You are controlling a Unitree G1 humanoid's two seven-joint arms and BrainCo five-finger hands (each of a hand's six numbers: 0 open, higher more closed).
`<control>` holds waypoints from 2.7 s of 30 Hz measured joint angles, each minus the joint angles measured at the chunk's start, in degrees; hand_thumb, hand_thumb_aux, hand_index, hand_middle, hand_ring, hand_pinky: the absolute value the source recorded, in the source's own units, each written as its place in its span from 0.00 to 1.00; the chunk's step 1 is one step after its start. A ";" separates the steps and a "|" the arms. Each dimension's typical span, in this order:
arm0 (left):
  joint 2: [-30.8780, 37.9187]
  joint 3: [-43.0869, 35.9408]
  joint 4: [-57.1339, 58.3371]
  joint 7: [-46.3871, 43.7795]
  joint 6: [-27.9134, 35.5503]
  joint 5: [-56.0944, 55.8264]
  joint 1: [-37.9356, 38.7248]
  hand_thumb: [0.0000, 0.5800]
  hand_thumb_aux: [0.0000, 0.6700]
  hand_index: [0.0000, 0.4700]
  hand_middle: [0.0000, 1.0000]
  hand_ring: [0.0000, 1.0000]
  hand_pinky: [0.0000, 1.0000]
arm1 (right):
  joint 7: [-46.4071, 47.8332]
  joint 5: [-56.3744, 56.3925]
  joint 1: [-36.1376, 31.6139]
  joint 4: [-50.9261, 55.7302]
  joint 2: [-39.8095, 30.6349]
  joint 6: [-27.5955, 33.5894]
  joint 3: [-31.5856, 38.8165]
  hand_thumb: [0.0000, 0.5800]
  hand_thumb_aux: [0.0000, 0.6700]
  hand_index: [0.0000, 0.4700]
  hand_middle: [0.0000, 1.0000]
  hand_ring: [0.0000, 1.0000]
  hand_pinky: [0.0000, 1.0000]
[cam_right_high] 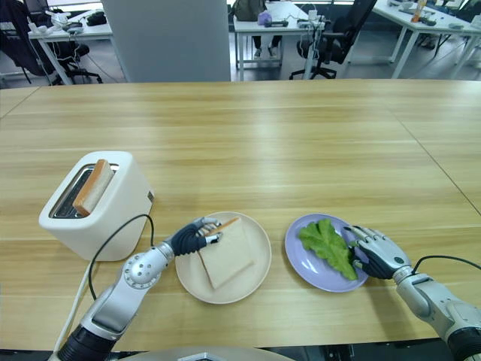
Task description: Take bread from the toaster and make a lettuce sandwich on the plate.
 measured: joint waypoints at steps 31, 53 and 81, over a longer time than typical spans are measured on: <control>4.80 -3.98 2.14 7.25 -13.39 22.68 -3.75 0.00 0.00 0.00 0.00 0.00 0.00 | 4.24 -1.61 -0.69 -5.80 0.05 1.96 0.85 0.84 0.60 0.58 0.00 0.00 0.00; 10.40 20.74 -32.01 -1.27 -5.93 28.84 5.63 0.00 0.00 0.00 0.00 0.00 0.00 | 2.51 1.90 0.01 -15.57 0.08 -2.58 -1.65 1.00 1.00 0.98 0.00 0.00 0.00; 21.78 33.26 -5.81 -7.03 3.84 38.09 0.18 0.00 0.00 0.00 0.00 0.00 0.00 | 20.29 -4.03 -12.78 -35.49 26.42 4.21 12.13 1.00 1.00 0.98 0.00 0.00 0.00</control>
